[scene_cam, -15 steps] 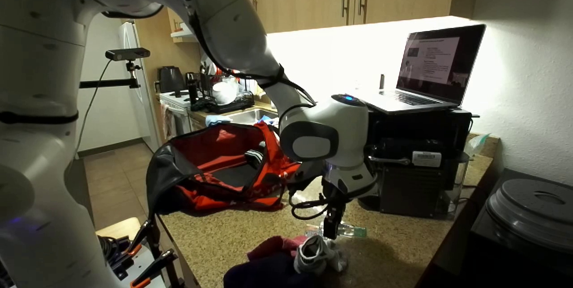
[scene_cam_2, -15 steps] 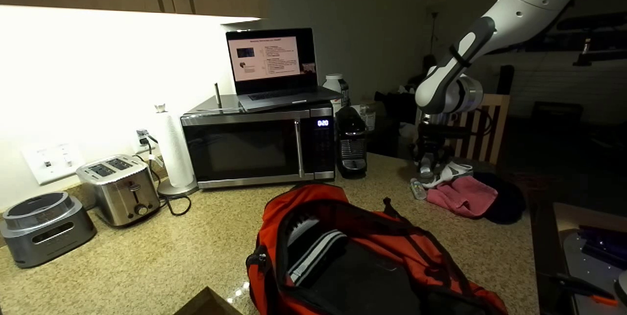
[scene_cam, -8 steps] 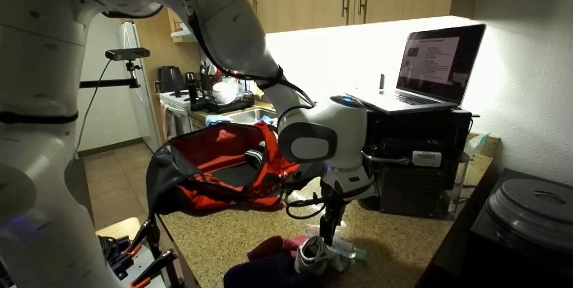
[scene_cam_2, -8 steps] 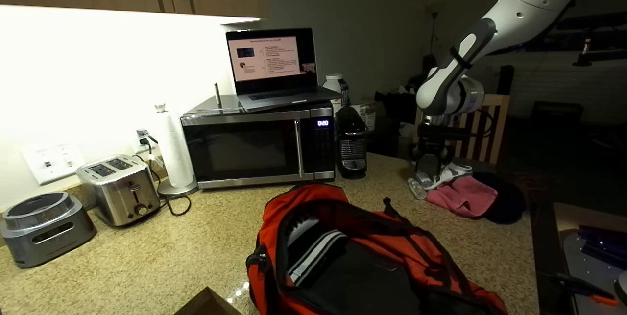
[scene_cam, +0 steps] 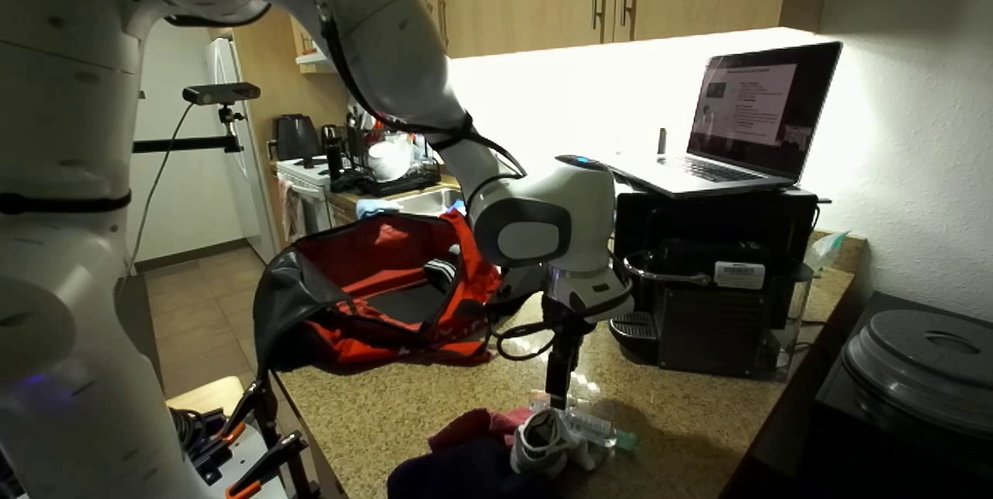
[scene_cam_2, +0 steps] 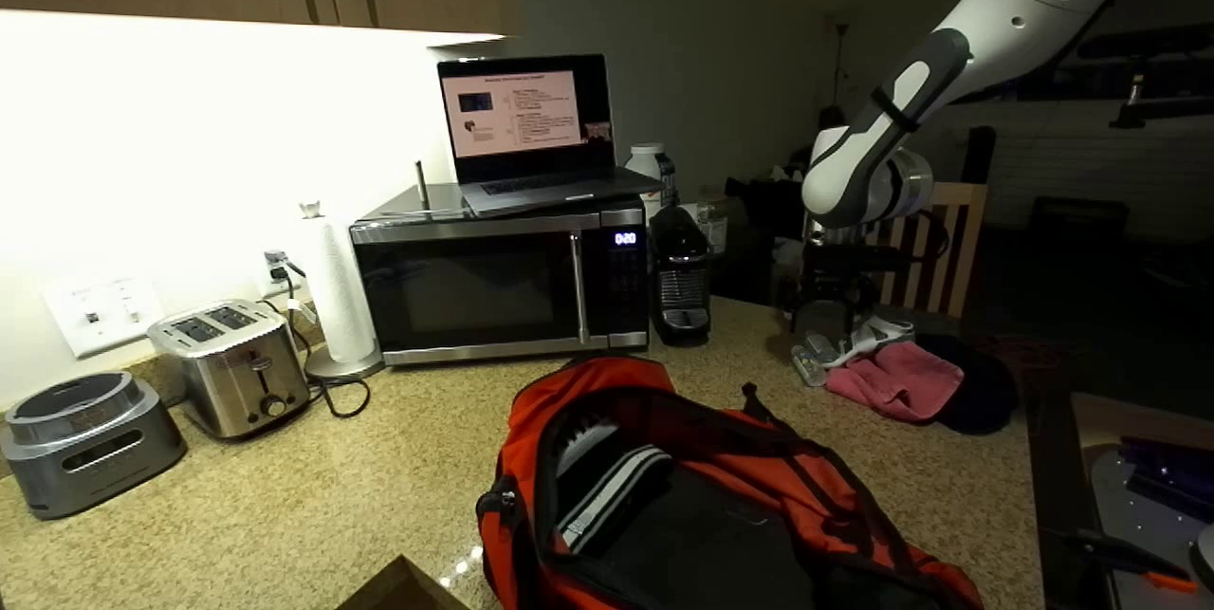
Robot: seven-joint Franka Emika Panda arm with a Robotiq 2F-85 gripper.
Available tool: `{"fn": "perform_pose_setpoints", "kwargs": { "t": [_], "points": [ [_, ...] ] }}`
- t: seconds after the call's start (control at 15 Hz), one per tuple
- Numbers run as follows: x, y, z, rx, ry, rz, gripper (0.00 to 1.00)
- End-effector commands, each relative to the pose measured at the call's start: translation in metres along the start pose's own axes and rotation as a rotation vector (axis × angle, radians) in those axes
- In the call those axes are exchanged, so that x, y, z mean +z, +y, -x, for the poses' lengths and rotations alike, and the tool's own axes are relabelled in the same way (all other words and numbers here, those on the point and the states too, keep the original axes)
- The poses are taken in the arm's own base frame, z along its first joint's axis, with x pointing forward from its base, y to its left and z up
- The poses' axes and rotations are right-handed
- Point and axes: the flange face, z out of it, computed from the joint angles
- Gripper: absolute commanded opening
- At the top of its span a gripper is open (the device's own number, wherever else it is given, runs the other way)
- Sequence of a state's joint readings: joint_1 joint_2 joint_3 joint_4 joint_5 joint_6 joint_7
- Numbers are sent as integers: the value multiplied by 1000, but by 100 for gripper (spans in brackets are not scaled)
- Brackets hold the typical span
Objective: Remove the bottle out of the bag
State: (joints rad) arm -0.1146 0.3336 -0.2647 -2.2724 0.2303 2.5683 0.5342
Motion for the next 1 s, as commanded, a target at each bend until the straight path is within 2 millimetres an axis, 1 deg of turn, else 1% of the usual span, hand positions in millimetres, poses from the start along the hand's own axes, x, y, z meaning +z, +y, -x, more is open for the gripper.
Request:
{"fn": "perform_pose_setpoints", "kwargs": {
  "t": [0.0, 0.2, 0.4, 0.73, 0.93],
  "points": [
    [-24, -10, 35, -157, 23, -20, 100],
    [-40, -22, 57, -269, 29, -30, 100],
    [-54, -27, 78, -375, 28, -39, 100],
    [-70, -22, 107, -455, -47, -5, 100],
    [-74, -18, 119, -436, -102, 111, 100]
  ]
}}
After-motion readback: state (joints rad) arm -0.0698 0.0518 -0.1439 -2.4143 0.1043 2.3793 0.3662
